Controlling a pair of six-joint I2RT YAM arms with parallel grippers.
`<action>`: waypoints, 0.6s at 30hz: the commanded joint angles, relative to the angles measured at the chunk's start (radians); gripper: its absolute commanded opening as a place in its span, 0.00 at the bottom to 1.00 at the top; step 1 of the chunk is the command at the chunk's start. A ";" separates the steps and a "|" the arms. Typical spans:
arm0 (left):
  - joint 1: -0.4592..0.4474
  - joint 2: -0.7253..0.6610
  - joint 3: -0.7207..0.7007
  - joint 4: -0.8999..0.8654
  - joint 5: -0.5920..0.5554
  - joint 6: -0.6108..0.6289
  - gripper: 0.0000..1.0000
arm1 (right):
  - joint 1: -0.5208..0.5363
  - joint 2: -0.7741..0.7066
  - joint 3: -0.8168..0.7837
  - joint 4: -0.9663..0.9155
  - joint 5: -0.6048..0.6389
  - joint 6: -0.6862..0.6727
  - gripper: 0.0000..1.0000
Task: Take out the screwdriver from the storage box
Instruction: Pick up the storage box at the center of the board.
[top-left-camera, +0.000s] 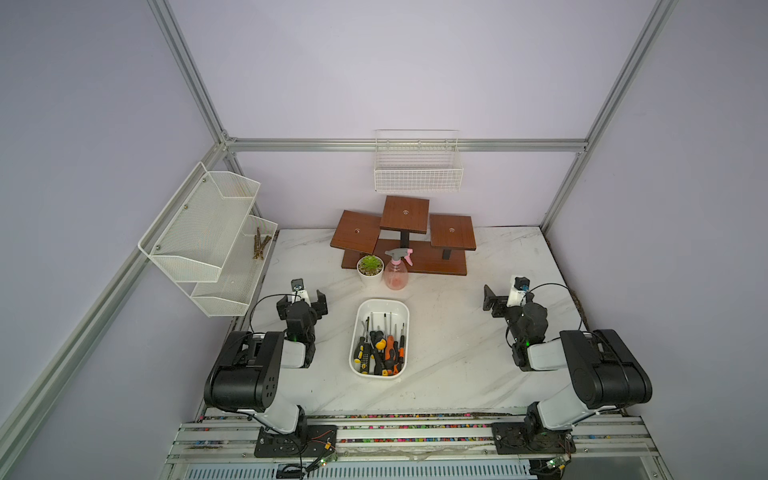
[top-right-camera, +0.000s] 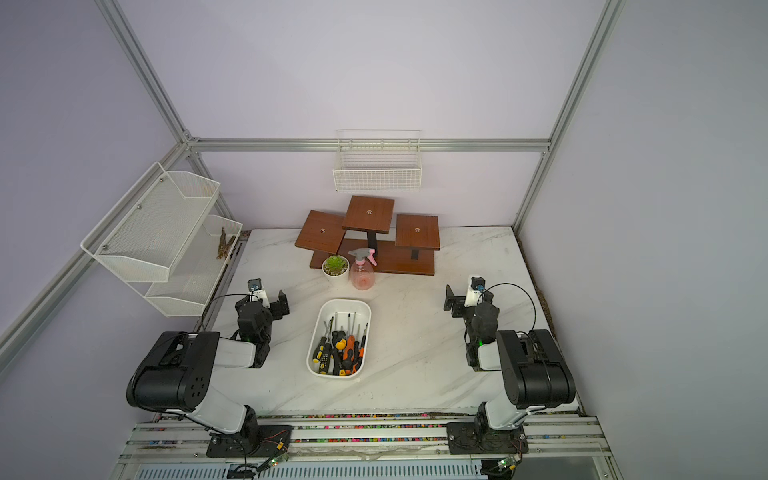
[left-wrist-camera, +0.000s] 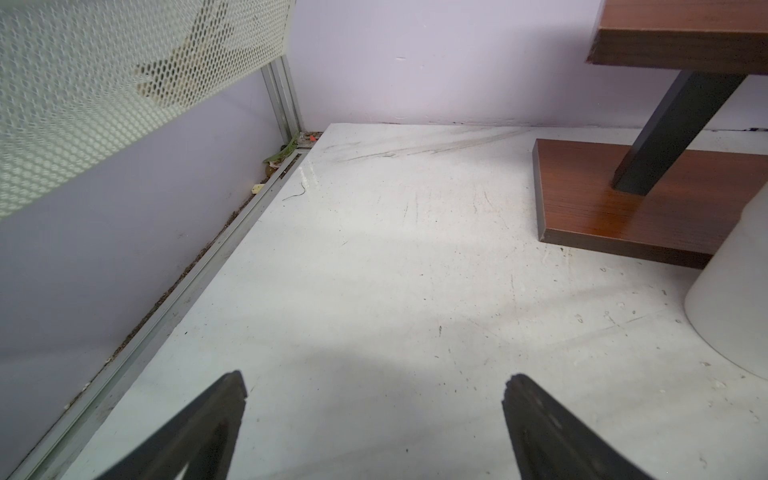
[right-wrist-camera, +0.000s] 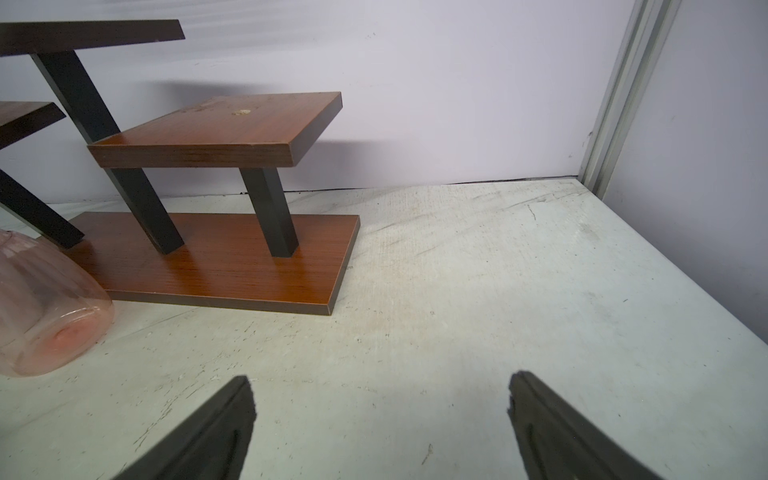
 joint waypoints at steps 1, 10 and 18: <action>0.001 -0.008 0.016 0.018 0.007 0.012 1.00 | -0.001 0.004 0.003 0.006 0.047 0.015 0.99; -0.008 -0.133 0.088 -0.229 -0.054 0.009 1.00 | -0.002 -0.071 -0.009 -0.022 0.103 0.040 0.99; -0.210 -0.385 0.219 -0.587 -0.426 0.062 1.00 | 0.004 -0.460 0.042 -0.518 0.143 0.142 0.99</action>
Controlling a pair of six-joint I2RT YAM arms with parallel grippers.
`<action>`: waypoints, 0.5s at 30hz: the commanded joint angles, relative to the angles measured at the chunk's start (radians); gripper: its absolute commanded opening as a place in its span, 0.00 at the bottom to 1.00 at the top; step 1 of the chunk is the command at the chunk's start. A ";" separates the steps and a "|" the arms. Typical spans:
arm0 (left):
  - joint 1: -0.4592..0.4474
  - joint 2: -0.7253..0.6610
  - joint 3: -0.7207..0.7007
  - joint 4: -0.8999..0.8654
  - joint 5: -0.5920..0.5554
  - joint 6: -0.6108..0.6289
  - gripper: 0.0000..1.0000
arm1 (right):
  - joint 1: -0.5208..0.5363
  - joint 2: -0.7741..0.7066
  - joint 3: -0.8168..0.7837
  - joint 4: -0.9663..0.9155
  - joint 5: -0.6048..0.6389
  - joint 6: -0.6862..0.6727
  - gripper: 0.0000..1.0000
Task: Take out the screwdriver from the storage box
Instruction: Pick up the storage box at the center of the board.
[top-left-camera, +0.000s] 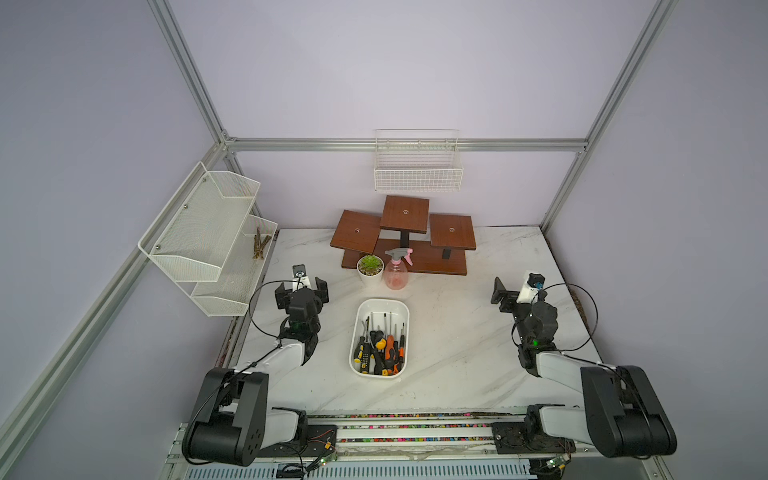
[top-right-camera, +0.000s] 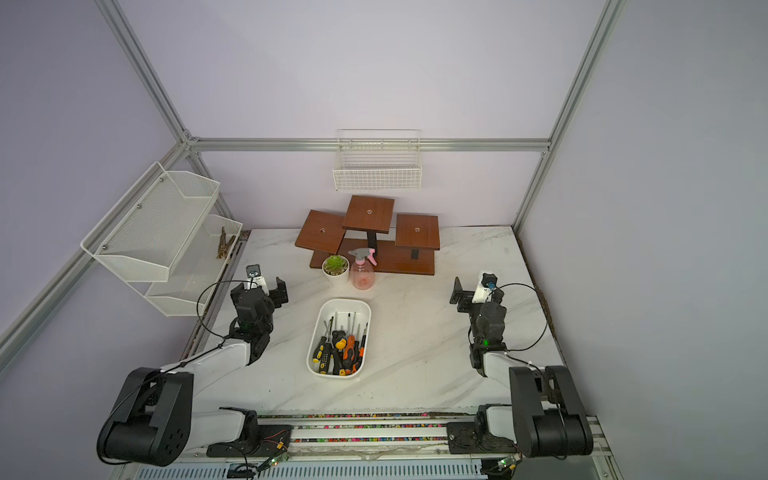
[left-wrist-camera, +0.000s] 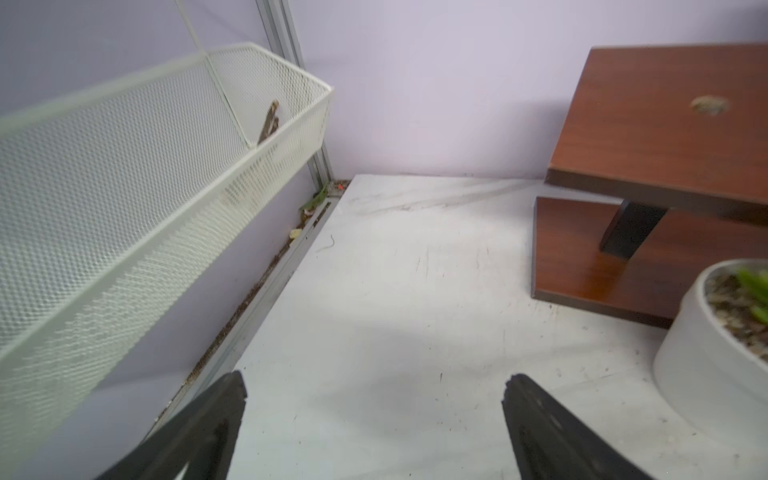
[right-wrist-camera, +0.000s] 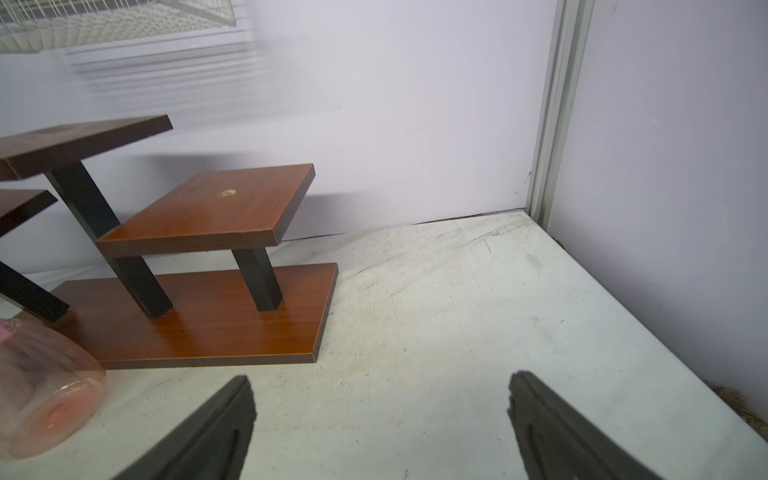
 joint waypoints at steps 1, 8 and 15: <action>-0.079 -0.095 0.114 -0.261 -0.204 0.002 1.00 | 0.004 -0.162 0.057 -0.331 0.010 0.093 0.99; -0.103 -0.200 0.405 -0.994 -0.026 -0.414 1.00 | 0.059 -0.277 0.309 -0.890 -0.120 0.115 0.99; -0.160 -0.204 0.424 -1.203 0.339 -0.628 1.00 | 0.284 -0.303 0.390 -1.090 -0.109 0.131 0.99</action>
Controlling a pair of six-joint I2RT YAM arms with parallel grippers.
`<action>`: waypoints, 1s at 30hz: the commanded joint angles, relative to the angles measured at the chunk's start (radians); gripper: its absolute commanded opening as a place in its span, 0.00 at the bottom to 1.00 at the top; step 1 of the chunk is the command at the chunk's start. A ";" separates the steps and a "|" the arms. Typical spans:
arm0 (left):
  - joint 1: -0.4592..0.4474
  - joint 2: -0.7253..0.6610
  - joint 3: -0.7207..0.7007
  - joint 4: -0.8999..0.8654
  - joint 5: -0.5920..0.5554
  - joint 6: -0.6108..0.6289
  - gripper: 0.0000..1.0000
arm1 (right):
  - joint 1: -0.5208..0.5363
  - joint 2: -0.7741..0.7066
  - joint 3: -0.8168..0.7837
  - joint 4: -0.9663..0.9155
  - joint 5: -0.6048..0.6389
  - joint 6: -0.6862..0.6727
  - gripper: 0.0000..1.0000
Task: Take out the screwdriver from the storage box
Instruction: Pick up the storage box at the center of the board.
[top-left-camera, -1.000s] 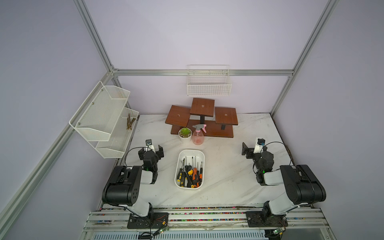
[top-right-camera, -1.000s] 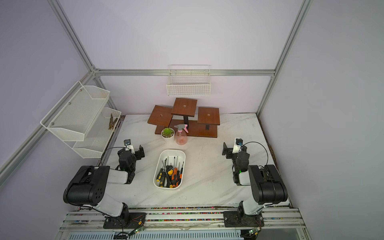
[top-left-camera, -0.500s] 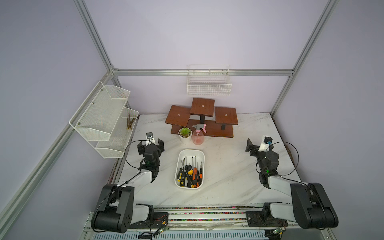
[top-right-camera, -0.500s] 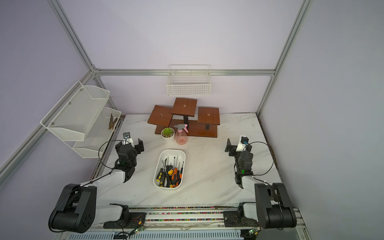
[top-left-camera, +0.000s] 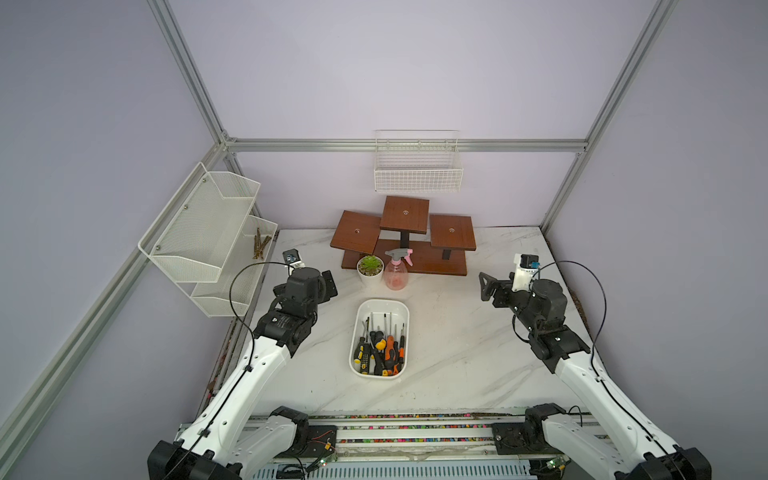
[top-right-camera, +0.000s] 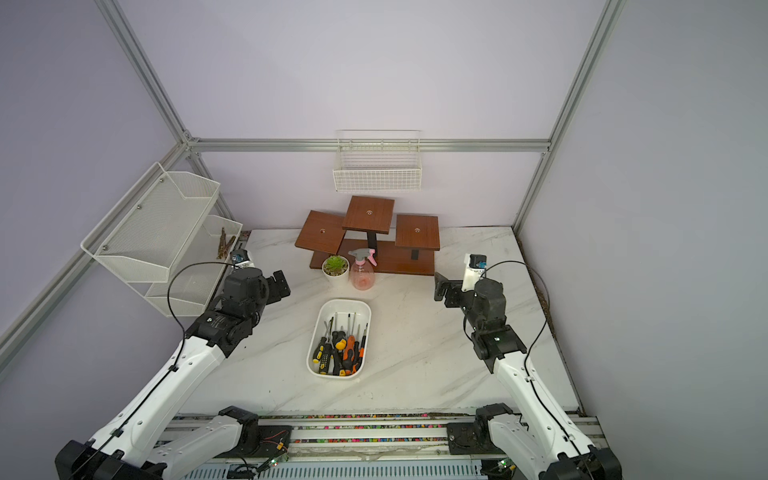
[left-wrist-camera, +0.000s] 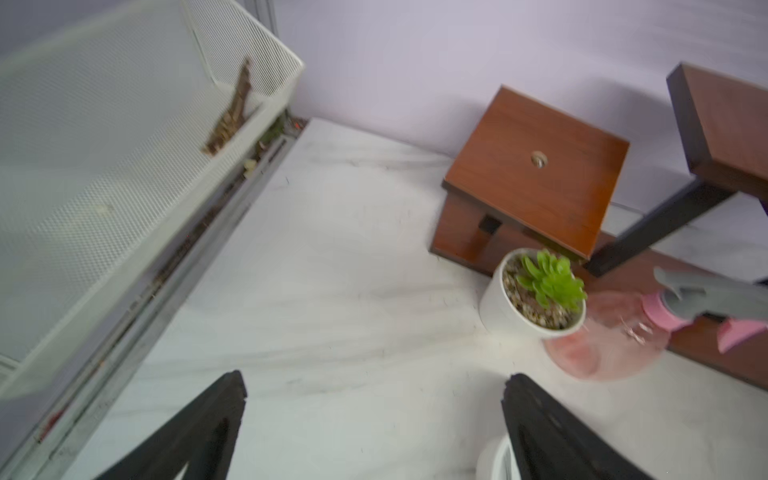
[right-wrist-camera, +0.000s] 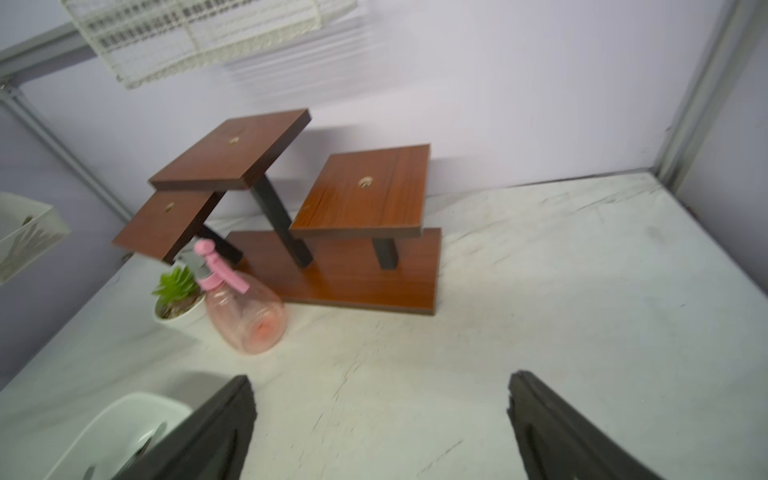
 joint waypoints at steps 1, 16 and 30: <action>-0.056 0.031 0.005 -0.192 0.224 -0.156 1.00 | 0.101 -0.004 0.032 -0.205 0.011 0.030 0.99; -0.181 0.337 0.071 -0.231 0.232 -0.131 0.80 | 0.380 0.020 -0.012 -0.233 0.051 0.137 0.97; -0.151 0.585 0.212 -0.183 0.207 -0.113 0.67 | 0.395 0.066 0.016 -0.217 0.013 0.132 0.89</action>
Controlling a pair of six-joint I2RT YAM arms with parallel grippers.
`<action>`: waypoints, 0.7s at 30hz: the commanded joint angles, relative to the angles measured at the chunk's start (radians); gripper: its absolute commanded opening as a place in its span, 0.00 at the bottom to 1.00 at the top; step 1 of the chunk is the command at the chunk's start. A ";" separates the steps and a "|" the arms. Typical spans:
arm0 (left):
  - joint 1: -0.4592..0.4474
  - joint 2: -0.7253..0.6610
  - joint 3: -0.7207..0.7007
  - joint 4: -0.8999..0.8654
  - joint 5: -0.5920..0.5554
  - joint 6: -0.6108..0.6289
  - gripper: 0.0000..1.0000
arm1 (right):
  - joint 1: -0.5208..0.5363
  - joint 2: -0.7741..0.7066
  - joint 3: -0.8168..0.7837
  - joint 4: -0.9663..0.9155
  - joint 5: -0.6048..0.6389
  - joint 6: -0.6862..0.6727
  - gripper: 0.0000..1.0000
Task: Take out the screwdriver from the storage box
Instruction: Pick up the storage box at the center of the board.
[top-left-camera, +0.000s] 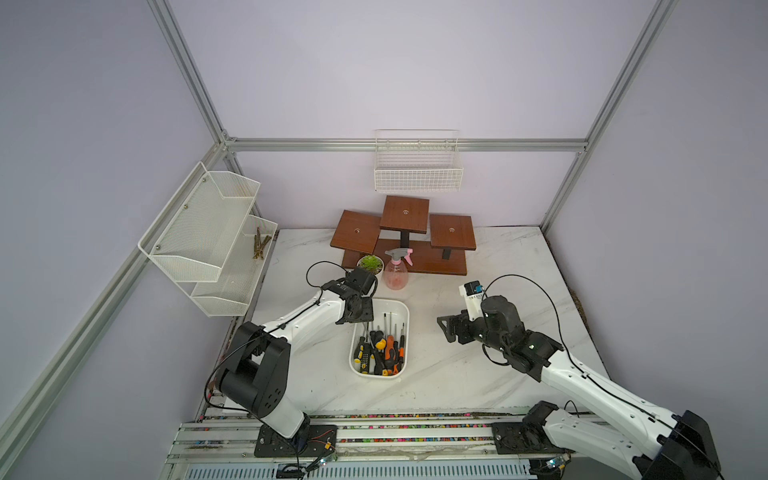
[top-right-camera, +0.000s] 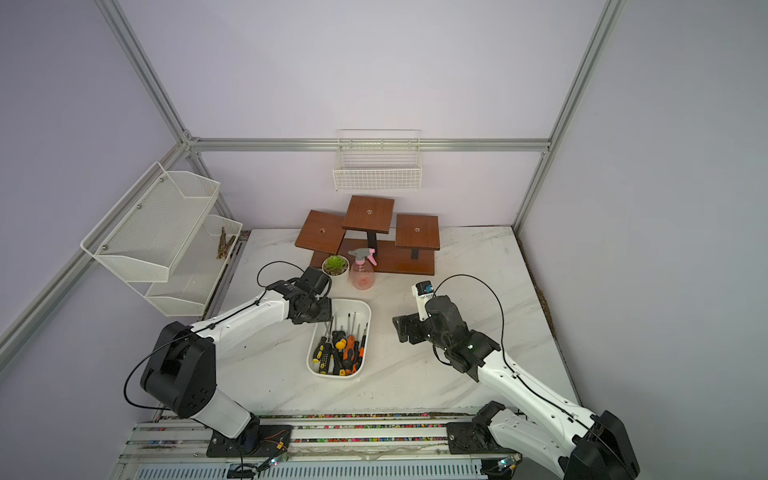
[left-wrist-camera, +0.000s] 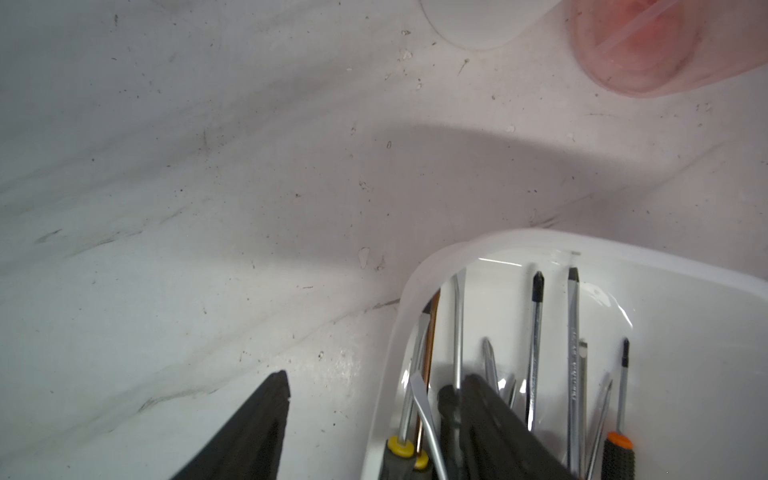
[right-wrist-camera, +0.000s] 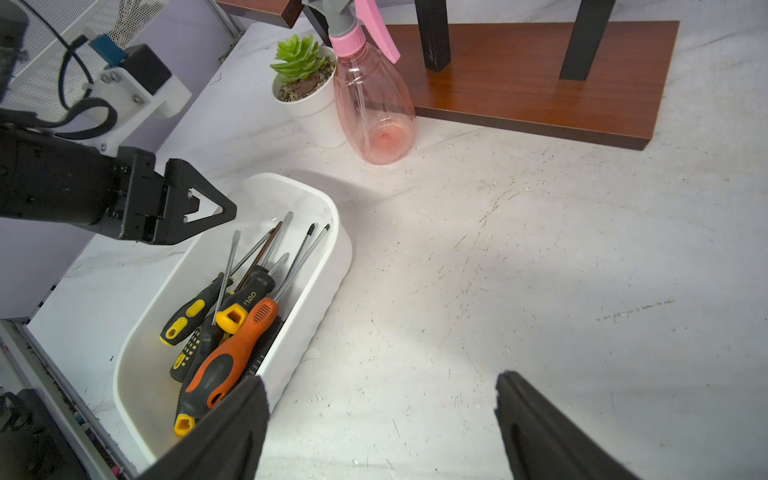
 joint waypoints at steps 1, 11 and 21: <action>0.022 0.014 0.029 0.031 -0.004 0.008 0.66 | 0.009 -0.004 0.014 0.013 -0.012 0.009 0.89; 0.058 0.076 0.030 0.117 0.063 0.011 0.49 | 0.009 0.018 0.046 -0.005 -0.013 0.004 0.88; 0.068 0.095 0.013 0.157 0.087 0.018 0.17 | 0.008 0.039 0.055 -0.007 -0.013 0.003 0.87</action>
